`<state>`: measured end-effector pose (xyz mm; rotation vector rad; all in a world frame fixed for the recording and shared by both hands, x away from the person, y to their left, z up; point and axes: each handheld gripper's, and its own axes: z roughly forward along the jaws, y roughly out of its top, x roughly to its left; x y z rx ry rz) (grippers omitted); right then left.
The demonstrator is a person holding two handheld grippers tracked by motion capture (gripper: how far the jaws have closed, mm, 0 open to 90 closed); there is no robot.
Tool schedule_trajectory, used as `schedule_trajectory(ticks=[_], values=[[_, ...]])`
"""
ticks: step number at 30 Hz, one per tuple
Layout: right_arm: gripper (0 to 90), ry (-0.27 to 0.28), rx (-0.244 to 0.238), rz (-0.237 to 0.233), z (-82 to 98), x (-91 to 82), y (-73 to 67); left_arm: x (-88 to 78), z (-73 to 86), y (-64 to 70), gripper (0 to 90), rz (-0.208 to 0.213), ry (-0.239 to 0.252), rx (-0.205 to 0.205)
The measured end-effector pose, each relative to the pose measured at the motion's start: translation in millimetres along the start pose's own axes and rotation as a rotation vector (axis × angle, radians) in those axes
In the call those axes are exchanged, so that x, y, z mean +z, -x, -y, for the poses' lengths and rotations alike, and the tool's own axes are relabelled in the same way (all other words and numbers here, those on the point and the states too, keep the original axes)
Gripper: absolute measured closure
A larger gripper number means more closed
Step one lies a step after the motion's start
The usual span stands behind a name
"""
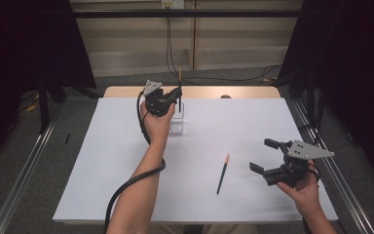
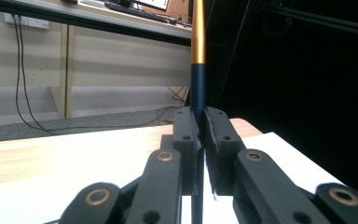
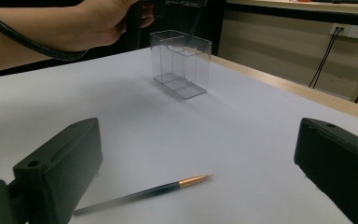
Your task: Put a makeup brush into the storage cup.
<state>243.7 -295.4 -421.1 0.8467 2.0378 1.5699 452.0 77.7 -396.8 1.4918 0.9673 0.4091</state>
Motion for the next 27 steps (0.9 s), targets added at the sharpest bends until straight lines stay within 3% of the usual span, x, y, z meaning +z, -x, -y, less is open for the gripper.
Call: schedule_trajectory(ticks=[27], values=[[0.4,-0.004,-0.003,-0.005,-0.1,0.3,-0.3,-1.9,14.6,-3.9,83.8,-0.020,-0.007,-0.002]])
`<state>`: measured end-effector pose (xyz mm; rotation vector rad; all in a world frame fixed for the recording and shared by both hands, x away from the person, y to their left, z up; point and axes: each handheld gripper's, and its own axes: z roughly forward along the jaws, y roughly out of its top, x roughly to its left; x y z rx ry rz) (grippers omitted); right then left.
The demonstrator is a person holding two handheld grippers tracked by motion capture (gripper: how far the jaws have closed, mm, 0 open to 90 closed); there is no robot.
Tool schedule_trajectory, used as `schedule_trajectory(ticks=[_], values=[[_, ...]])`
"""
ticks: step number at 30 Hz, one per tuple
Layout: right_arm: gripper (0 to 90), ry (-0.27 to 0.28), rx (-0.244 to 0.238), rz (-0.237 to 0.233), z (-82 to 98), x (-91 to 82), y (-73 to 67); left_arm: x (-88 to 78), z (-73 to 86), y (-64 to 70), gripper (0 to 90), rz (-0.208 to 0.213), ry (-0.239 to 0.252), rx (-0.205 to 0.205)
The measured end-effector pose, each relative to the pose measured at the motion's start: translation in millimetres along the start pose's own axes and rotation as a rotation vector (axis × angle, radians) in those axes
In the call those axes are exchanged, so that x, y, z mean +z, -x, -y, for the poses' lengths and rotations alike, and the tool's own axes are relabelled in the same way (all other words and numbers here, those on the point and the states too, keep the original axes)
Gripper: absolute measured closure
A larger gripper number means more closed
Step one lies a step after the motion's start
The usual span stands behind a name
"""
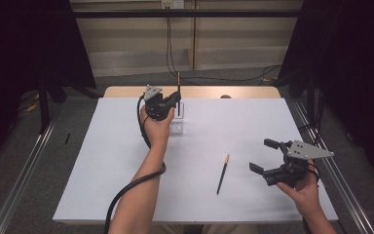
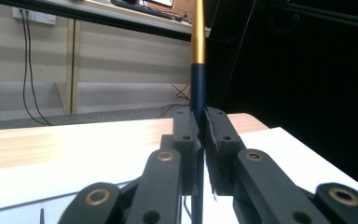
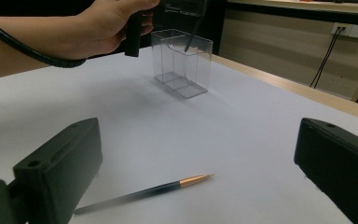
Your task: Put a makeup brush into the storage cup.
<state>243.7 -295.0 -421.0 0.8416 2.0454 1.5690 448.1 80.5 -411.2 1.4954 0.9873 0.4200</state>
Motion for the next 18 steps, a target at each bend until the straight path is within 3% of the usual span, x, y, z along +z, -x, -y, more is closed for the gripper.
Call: schedule_trajectory(ticks=[18], values=[[0.4,0.002,-0.004,-0.008,-0.2,0.9,-1.4,-2.1,10.0,-0.7,83.8,-0.012,-0.004,0.002]])
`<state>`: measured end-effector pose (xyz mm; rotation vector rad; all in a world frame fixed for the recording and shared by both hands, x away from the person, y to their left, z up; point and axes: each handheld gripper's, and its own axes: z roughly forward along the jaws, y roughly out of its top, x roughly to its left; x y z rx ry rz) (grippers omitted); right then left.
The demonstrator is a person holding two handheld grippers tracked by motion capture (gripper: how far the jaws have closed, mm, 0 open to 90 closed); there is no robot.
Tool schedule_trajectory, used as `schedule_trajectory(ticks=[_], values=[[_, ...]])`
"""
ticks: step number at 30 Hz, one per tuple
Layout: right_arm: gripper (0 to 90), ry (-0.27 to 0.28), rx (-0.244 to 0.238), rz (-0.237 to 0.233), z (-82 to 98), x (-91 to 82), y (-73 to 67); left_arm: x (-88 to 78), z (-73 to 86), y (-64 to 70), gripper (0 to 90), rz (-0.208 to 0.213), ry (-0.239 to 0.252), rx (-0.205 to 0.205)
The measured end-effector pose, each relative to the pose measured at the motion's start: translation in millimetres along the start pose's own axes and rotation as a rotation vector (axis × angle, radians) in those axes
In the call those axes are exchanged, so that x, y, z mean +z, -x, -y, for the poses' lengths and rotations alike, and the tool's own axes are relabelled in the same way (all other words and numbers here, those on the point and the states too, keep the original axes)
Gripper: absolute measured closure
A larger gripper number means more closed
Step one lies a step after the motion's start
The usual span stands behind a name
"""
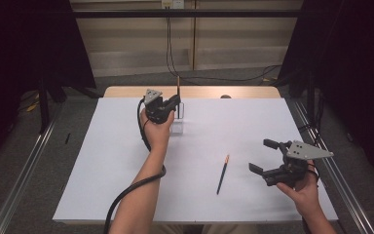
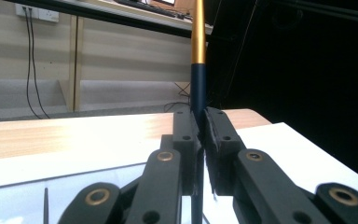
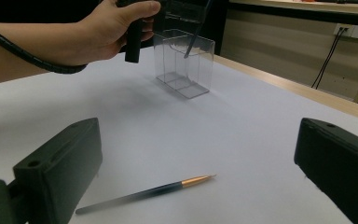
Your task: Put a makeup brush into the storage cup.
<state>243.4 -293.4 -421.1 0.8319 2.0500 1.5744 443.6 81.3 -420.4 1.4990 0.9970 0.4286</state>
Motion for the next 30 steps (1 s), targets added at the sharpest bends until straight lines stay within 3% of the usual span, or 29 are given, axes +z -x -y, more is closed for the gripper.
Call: schedule_trajectory(ticks=[30], values=[[0.4,-0.002,-0.005,-0.010,0.0,1.4,-0.9,-1.8,12.2,-1.9,83.7,-0.023,-0.014,0.009]])
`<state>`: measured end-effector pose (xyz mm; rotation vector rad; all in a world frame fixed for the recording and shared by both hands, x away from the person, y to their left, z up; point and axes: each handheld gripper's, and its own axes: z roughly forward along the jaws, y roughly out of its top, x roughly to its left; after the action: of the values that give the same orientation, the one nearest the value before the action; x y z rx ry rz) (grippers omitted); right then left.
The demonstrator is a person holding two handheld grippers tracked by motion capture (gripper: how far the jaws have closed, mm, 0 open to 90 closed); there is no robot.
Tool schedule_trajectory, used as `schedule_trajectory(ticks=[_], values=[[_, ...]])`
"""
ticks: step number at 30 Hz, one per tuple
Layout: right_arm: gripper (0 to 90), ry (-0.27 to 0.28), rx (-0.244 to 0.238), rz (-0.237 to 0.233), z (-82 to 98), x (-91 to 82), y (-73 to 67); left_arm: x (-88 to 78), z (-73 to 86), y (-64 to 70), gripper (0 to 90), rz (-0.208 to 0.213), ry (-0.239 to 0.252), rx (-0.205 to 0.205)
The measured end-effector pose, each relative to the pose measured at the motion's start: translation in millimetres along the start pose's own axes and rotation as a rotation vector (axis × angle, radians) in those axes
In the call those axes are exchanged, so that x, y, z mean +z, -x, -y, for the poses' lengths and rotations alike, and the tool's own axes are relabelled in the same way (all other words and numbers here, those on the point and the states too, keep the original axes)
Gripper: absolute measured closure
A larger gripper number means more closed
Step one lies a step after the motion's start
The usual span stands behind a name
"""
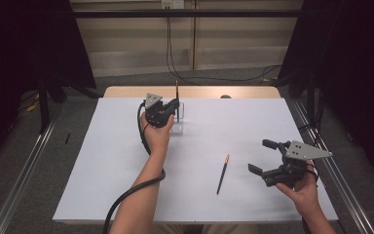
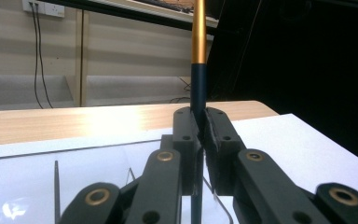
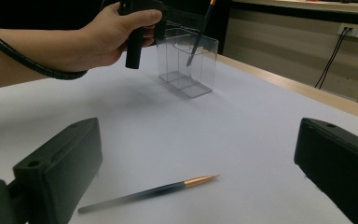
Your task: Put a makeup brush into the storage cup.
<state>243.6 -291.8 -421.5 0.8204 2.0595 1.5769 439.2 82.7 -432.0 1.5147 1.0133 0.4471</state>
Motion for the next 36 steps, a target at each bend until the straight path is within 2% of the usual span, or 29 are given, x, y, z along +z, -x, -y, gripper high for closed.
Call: schedule_trajectory(ticks=[14,17,18,19,22,23,26,27,29,32,36], values=[[0.4,-0.002,-0.002,-0.001,0.0,0.4,-0.2,-0.3,2.8,0.5,83.6,0.005,-0.011,-0.002],[0.4,-0.003,-0.001,-0.003,0.1,0.4,-0.1,-1.2,1.7,1.8,83.0,0.009,-0.014,-0.020],[0.4,-0.003,-0.002,-0.002,0.1,0.4,-0.2,-2.0,1.1,2.1,80.7,0.011,-0.009,-0.026],[0.5,-0.004,-0.003,-0.002,0.1,0.4,-0.2,-2.4,0.1,2.4,72.2,0.013,0.000,-0.035],[0.5,-0.004,-0.004,0.000,0.0,0.2,-0.2,-3.5,-1.4,2.7,58.0,0.003,0.011,-0.026],[0.5,-0.003,-0.003,0.000,-0.1,-0.1,-0.2,-5.4,-3.2,2.8,56.4,0.019,0.018,-0.032],[0.5,-0.003,-0.003,-0.001,-0.2,-0.2,-0.1,-6.9,-5.3,3.5,49.7,0.024,0.019,-0.010],[0.5,-0.003,-0.003,0.000,-0.2,-0.1,-0.2,-7.8,-6.5,3.9,49.7,0.036,0.021,-0.002],[0.5,-0.005,-0.004,-0.001,0.0,0.7,-0.3,-10.2,-8.7,5.1,43.3,0.055,0.035,0.011],[0.5,-0.005,-0.005,-0.005,-0.2,1.2,-0.9,-12.0,-10.1,6.2,35.7,0.062,0.047,0.034],[0.5,-0.006,-0.006,-0.006,0.1,1.3,-0.6,-14.2,-11.1,7.1,30.3,0.078,0.055,0.055]])
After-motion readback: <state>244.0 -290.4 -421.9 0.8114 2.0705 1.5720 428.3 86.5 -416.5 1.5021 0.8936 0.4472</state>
